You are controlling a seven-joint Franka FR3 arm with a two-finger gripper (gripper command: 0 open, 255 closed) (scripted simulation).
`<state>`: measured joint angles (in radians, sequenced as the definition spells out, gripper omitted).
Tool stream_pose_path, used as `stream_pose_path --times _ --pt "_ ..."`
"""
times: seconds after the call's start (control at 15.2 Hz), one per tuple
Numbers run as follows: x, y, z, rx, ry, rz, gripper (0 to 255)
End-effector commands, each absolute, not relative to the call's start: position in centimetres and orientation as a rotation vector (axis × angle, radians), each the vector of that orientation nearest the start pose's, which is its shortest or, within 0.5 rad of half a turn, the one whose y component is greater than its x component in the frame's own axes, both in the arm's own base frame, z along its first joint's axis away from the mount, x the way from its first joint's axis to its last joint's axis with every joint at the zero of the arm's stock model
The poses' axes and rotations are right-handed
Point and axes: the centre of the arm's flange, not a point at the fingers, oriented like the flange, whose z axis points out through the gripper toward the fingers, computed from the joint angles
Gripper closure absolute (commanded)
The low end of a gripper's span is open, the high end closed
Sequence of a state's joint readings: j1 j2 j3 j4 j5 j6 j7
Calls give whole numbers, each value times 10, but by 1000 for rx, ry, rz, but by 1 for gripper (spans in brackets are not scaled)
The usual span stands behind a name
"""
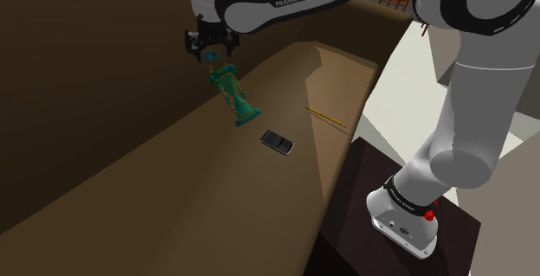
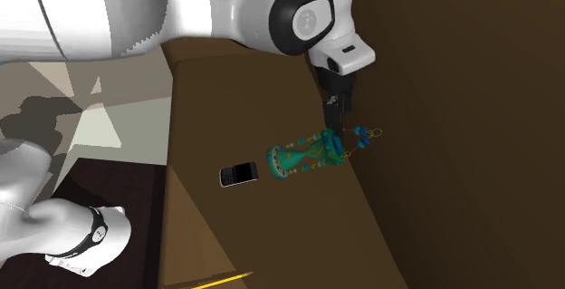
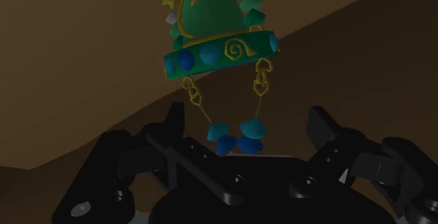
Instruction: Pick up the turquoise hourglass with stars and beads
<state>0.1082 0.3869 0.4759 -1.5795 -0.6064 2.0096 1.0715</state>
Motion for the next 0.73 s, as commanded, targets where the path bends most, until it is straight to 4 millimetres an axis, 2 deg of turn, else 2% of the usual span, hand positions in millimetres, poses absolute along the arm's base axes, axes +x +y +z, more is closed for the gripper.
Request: stream_pose_path --times 0.0,0.4,0.53,0.59,0.66 --pt "608 316 438 -3251 479 -590 0" --pt "608 316 406 -3251 479 -590 0" --pt "608 316 403 -3251 479 -590 0" --pt "607 317 403 -3251 480 -590 255" --pt "607 317 403 -3251 480 -590 255"
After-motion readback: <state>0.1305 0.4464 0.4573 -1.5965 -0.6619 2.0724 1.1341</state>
